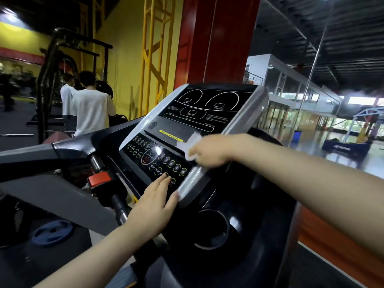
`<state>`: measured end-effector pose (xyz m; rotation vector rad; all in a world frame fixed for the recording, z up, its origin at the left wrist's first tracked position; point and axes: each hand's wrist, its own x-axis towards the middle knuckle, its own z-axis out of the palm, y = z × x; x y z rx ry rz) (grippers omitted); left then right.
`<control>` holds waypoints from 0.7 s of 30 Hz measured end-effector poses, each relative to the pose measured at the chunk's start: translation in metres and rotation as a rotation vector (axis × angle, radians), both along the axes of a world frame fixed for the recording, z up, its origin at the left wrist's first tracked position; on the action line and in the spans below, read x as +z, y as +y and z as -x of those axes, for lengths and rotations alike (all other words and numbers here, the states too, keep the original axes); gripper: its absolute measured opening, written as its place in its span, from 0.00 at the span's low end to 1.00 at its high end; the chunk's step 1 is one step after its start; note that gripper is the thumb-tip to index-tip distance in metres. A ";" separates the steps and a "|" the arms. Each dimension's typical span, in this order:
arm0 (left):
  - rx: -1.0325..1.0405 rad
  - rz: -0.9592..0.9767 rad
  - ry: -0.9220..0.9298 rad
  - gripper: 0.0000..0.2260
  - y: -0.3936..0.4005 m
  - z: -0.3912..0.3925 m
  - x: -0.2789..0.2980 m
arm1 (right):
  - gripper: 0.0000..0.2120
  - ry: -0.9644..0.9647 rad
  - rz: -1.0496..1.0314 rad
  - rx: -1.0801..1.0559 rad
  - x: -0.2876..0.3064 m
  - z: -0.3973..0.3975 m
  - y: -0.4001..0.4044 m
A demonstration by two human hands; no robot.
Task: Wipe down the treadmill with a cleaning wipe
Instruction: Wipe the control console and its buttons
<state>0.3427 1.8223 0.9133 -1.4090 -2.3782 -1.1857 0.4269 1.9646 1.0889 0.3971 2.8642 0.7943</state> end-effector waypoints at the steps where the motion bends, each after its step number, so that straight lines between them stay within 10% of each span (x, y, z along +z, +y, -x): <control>1: -0.010 -0.010 0.002 0.26 -0.001 0.003 -0.002 | 0.16 -0.098 0.035 0.055 -0.016 -0.009 -0.016; 6: 0.047 -0.022 0.007 0.28 -0.005 0.014 -0.012 | 0.11 -0.013 -0.128 0.034 0.007 -0.012 0.005; 11: 0.099 -0.026 -0.037 0.27 0.000 0.024 -0.011 | 0.50 0.376 -0.165 -0.431 0.096 0.008 0.097; 14: 0.137 -0.033 -0.016 0.26 -0.003 0.034 -0.009 | 0.37 0.458 -0.091 -0.399 0.091 0.029 0.102; 17: 0.173 -0.013 -0.119 0.26 -0.010 0.042 -0.010 | 0.19 0.111 -0.173 -0.173 0.040 0.024 0.058; 21: 0.201 0.082 -0.160 0.27 -0.011 0.040 -0.011 | 0.22 -0.044 -0.091 -0.070 0.016 0.004 0.024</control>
